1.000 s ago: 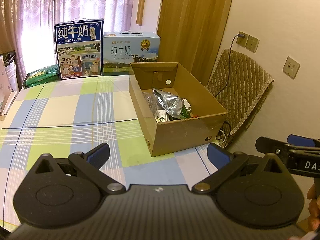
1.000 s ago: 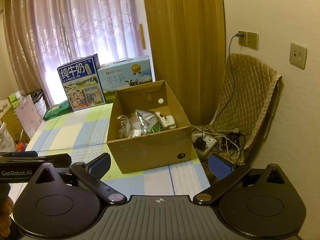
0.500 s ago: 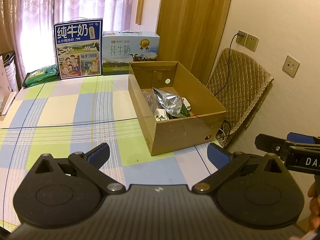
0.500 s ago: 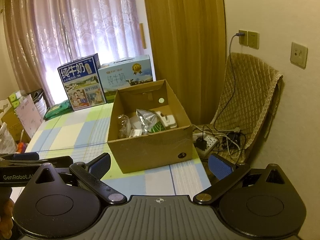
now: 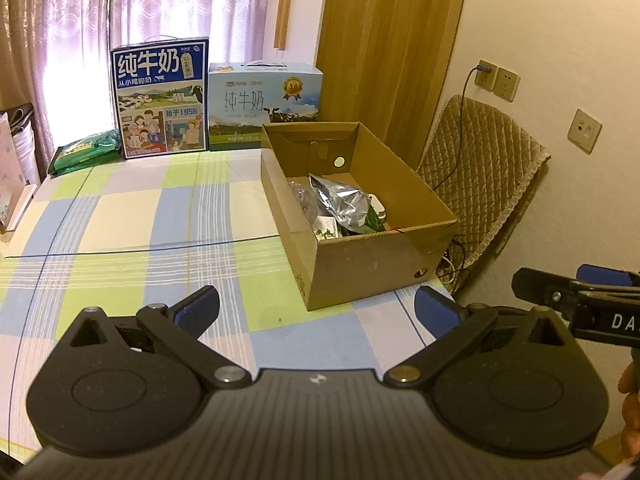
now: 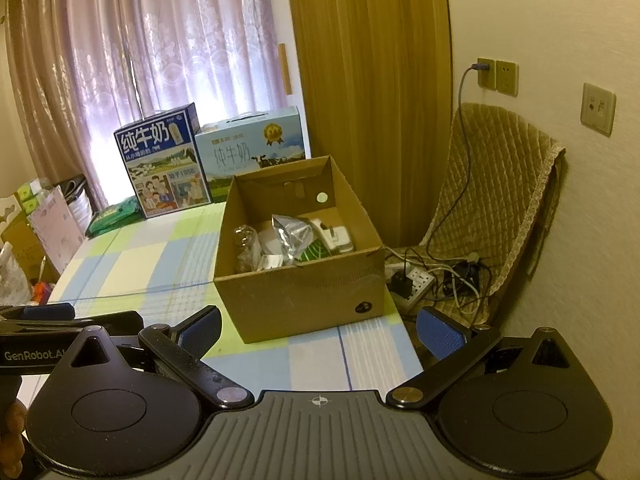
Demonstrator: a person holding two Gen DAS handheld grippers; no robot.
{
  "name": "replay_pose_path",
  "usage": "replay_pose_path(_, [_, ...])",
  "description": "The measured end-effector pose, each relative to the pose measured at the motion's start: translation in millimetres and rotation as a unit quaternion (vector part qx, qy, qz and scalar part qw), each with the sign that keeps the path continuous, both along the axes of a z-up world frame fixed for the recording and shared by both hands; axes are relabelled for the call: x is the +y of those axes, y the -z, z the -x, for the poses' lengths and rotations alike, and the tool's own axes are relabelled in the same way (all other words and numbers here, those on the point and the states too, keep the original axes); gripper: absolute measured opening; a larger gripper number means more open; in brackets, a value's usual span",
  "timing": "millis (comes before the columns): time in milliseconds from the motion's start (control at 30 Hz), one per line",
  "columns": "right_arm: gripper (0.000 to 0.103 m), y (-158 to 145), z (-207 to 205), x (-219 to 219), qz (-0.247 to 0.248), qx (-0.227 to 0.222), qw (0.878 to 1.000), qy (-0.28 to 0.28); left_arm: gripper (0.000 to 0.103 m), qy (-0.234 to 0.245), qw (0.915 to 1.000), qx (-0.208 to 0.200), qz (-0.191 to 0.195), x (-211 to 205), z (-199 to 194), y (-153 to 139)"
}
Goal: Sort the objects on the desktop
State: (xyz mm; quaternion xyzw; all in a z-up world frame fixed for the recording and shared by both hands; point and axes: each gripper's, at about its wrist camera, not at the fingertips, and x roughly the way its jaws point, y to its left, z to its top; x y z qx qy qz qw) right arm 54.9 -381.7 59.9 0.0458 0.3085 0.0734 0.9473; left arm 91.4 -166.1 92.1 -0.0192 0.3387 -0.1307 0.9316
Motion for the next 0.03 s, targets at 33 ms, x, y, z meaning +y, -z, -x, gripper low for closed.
replay_pose_path(33, [0.101,0.3,0.1,0.2,0.001,0.000,1.000,0.000,0.102,0.000,1.0000,0.000,0.002,1.1,0.0,0.2])
